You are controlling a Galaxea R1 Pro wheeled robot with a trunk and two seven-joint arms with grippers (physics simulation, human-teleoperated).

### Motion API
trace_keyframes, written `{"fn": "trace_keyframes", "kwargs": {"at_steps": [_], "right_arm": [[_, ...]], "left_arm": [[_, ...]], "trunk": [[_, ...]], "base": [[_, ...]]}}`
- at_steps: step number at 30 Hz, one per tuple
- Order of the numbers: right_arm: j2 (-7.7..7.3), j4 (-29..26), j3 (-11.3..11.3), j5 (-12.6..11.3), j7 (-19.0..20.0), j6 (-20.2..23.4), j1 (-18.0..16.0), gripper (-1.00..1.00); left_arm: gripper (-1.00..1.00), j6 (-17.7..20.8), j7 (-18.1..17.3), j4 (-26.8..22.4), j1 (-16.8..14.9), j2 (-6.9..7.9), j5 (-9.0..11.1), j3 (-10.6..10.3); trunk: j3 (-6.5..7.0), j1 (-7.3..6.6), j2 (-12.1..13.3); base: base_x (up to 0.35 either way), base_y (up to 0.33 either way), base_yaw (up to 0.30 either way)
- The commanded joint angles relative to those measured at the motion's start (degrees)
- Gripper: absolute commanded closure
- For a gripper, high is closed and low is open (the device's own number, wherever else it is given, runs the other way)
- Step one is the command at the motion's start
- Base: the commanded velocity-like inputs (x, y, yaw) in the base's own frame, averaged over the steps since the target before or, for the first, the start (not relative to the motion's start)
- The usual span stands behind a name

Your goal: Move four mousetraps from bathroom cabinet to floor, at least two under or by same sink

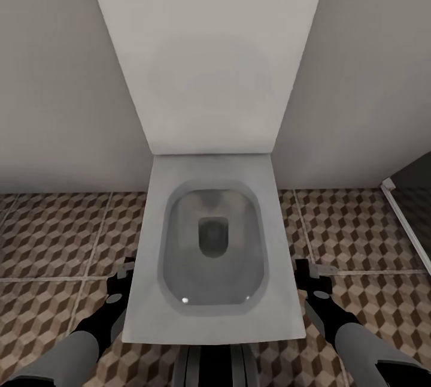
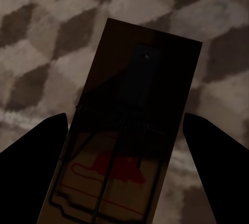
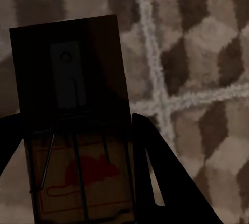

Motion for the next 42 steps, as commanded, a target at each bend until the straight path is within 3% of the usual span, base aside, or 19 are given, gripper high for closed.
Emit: {"fn": "trace_keyframes", "kwargs": {"at_steps": [1,3,27,42], "right_arm": [[0.01,0.1,-0.3,0.0,0.2,-0.3,0.0,1.0],[0.0,0.1,-0.3,0.1,0.3,-0.3,0.0,1.0],[-0.06,-0.6,-0.4,0.0,0.6,-0.2,0.0,1.0],[-0.2,-0.5,-0.4,0.0,0.5,-0.2,0.0,1.0]], "left_arm": [[1.0,-0.2,0.3,0.0,0.0,0.04,0.6,-0.5],[1.0,-0.2,0.3,0.0,0.0,0.02,0.6,-0.5],[1.0,-3.1,0.3,-0.3,0.0,0.01,0.5,-0.7],[1.0,-3.2,0.4,-0.3,0.0,0.68,0.5,-0.4]], "trunk": [[-0.03,-0.01,0.0],[-0.03,-0.01,0.0],[-5.35,0.61,-0.3],[-5.35,0.61,-0.3]], "base": [[0.0,0.0,0.0],[0.0,0.0,0.0],[0.0,0.0,0.0],[0.0,0.0,0.0]]}}
